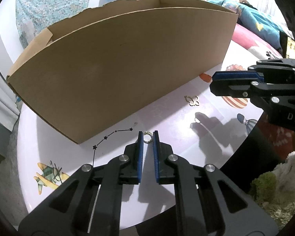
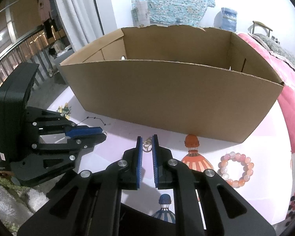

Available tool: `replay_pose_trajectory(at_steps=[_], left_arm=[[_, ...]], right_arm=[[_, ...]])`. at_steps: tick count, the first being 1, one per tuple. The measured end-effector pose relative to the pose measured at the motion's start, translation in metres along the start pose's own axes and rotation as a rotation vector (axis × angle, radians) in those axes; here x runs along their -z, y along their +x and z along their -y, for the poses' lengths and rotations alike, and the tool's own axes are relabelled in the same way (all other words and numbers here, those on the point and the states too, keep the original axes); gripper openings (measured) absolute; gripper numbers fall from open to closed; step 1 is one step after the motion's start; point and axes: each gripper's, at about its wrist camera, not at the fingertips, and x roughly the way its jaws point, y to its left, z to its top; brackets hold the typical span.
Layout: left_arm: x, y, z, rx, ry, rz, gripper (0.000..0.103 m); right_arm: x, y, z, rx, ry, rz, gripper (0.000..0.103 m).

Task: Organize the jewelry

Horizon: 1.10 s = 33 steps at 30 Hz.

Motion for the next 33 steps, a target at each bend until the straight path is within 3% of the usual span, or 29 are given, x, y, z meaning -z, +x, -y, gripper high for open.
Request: replay_pose_trajectory(at_steps=[4,12,13,16,17,24,28,33], left_arm=[[0.001,0.000,0.002,-0.002,0.008,0.009,0.000],[0.001,-0.006,0.001,0.003,0.014,0.018,0.000],[0.001,-0.010,0.001,0.003,0.017,0.033,0.000],[0.001,-0.014,-0.002,0.002,0.021,0.051,0.016],[0.000,-0.013,-0.003,-0.001,0.024,0.049,0.018],[-0.003,0.000,-0.009,0.011,0.040,0.005,0.018],[-0.006,0.003,-0.007,0.034,0.045,0.004,0.011],[-0.005,0.003,-0.005,0.024,0.051,0.004,0.011]], right_arm=[[0.000,0.000,0.002,0.002,0.003,0.000,0.010],[0.000,0.000,0.003,0.003,0.002,0.002,0.010],[0.000,0.000,0.003,0.004,0.003,0.002,0.010],[0.000,0.000,0.002,-0.001,0.008,0.000,0.010],[0.000,0.001,0.003,-0.004,0.010,-0.002,0.010],[-0.001,0.002,0.000,-0.006,0.009,-0.003,0.010],[-0.002,0.003,0.001,-0.003,0.017,-0.005,0.010],[-0.001,0.005,0.002,-0.004,0.017,-0.007,0.010]])
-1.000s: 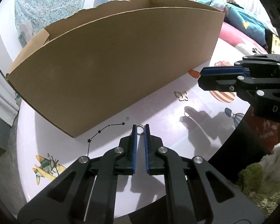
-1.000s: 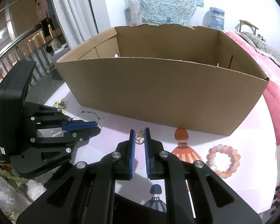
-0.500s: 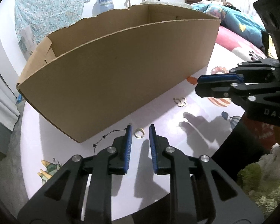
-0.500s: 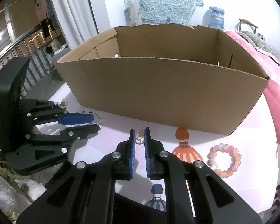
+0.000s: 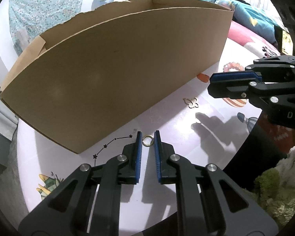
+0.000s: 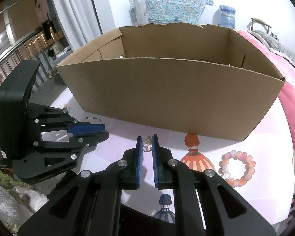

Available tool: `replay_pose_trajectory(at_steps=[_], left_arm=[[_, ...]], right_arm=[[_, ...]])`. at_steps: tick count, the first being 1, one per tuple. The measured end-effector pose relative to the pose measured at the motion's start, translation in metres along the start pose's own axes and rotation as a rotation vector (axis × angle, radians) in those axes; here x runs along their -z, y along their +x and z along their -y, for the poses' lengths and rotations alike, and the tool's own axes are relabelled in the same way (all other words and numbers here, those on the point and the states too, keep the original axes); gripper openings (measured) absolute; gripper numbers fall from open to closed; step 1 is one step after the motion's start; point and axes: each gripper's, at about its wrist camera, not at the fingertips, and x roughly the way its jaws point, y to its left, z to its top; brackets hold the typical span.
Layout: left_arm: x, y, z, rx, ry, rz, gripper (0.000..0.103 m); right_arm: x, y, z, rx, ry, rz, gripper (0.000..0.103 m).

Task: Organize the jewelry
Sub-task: 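Carry both charms over the box and open the left gripper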

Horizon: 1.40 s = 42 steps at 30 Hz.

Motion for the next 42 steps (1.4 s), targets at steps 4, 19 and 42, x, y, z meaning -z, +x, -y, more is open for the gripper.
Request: replay_pose_trajectory(at_steps=[4,19,42], left_arm=[[0.002,0.000,0.001,-0.005,-0.003,0.009,0.011],[-0.008,-0.053,0.002,0.042,-0.006,0.142,0.011],[-0.135,0.026,-0.074,0.336,-0.304,-0.094,0.011]], right_arm=[[0.000,0.000,0.000,0.001,0.001,0.001,0.010],[-0.011,-0.028,-0.005,0.003,-0.031,0.065,0.010],[-0.141,0.031,0.091,-0.086,0.126,-0.190,0.010]])
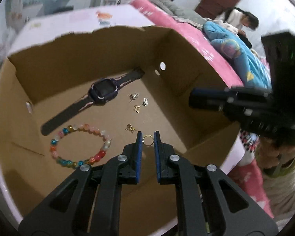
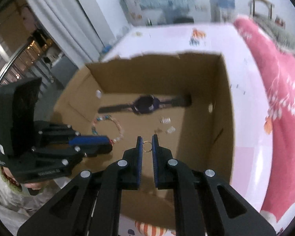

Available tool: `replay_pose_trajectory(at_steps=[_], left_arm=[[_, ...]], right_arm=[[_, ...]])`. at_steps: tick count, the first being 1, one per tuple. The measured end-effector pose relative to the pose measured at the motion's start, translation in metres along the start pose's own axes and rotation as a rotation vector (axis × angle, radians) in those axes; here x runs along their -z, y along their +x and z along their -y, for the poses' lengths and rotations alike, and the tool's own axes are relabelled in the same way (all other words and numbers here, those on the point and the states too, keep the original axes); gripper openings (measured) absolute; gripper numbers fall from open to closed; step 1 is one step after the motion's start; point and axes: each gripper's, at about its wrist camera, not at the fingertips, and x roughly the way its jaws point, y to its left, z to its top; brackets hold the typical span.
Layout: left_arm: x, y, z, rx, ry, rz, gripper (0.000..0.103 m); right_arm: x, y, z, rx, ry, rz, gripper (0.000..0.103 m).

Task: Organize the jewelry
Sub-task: 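Carry both charms over the box and open the left gripper, then open the right gripper over the box to drop its charm, then withdraw both tools from the box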

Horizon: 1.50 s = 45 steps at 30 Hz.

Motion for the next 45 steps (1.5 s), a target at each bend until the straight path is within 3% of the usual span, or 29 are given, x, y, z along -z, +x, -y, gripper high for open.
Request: replay_pose_trajectory(at_steps=[7,8,10,19,24,31,36,39,45], left_arm=[[-0.027,0.015,-0.018,0.056,-0.120,-0.060,0.011],[-0.028,0.017,-0.018,0.033,-0.124,-0.058,0.011],[-0.030,0.020,-0.021,-0.005,-0.133,-0.053,0.011],[-0.033,0.023,-0.031,0.002,-0.183,-0.055,0.013],[-0.032,0.022,-0.033,-0.001,-0.190,-0.047,0.020],[-0.031,0.022,-0.034,-0.001,-0.196,-0.042,0.021],[-0.030,0.020,-0.034,0.009,-0.193,-0.032,0.029],[-0.029,0.011,-0.031,0.031,-0.172,0.012,0.040],[-0.013,-0.045,-0.011,0.076,-0.054,0.260,0.062]], right_arm=[[0.006,0.016,-0.001,0.025,-0.025,-0.075,0.010],[0.006,0.016,0.000,0.027,-0.021,-0.076,0.010],[0.007,0.014,0.003,0.016,-0.010,-0.071,0.010],[0.002,0.000,0.013,-0.008,0.016,-0.024,0.012],[0.004,-0.006,0.015,-0.022,0.034,-0.006,0.013],[0.007,-0.012,0.011,-0.036,0.034,0.013,0.028],[0.011,-0.017,0.007,-0.039,0.040,0.036,0.036],[0.015,-0.025,0.006,-0.012,0.046,0.072,0.044],[0.036,-0.057,0.008,-0.031,0.099,0.190,0.053]])
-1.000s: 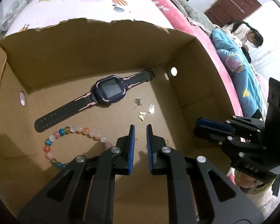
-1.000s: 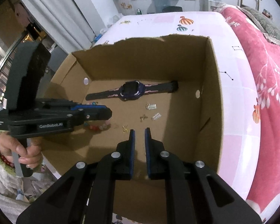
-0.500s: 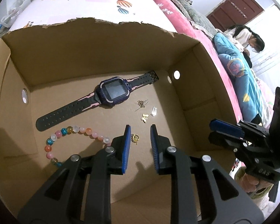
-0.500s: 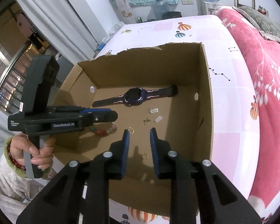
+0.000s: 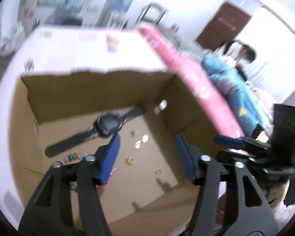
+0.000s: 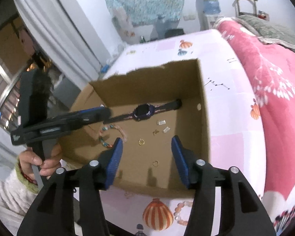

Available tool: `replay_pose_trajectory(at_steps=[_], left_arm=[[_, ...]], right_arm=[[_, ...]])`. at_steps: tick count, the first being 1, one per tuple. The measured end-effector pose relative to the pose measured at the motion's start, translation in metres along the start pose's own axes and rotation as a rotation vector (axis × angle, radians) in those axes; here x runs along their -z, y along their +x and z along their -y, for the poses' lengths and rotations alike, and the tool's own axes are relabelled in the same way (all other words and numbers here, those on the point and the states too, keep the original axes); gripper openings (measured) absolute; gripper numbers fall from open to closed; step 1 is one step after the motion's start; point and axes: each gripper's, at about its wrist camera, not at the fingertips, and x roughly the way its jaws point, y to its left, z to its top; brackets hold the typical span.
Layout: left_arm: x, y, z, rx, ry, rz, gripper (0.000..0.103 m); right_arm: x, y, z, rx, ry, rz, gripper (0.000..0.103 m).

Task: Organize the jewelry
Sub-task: 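Withdraw both tools from the box, then move both tools to the bedspread beside the box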

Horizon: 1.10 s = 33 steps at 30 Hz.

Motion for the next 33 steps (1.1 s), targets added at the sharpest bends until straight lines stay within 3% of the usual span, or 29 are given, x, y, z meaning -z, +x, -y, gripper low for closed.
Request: replay_pose_trajectory(at_steps=[5,9,12,15,18,21,26,33], left_arm=[[0.022,-0.059,0.021,0.053,0.096,0.133,0.085],[0.058,-0.090,0.031,0.039,0.172,0.137,0.090],[0.085,-0.097,0.031,0.007,0.186,0.106,0.092],[0.114,-0.089,0.028,-0.055,0.174,0.031,0.093],[0.138,-0.068,0.021,-0.100,0.147,-0.048,0.093],[0.156,-0.042,0.015,-0.203,0.143,-0.122,0.093],[0.168,-0.015,0.008,-0.305,0.188,-0.169,0.093],[0.173,-0.007,-0.002,-0.354,0.188,-0.175,0.093]], right_arm=[[0.025,-0.036,-0.008,-0.035,-0.014,0.115,0.071],[0.053,-0.049,-0.019,-0.053,-0.044,0.151,0.081],[0.077,-0.046,-0.028,-0.031,-0.064,0.127,0.086],[0.100,-0.034,-0.027,0.014,-0.047,0.063,0.089],[0.117,-0.017,-0.022,0.112,-0.034,-0.017,0.089],[0.127,-0.005,-0.012,0.238,0.003,-0.074,0.089],[0.134,0.005,0.008,0.322,0.093,-0.101,0.089],[0.142,0.021,0.020,0.355,0.135,-0.140,0.090]])
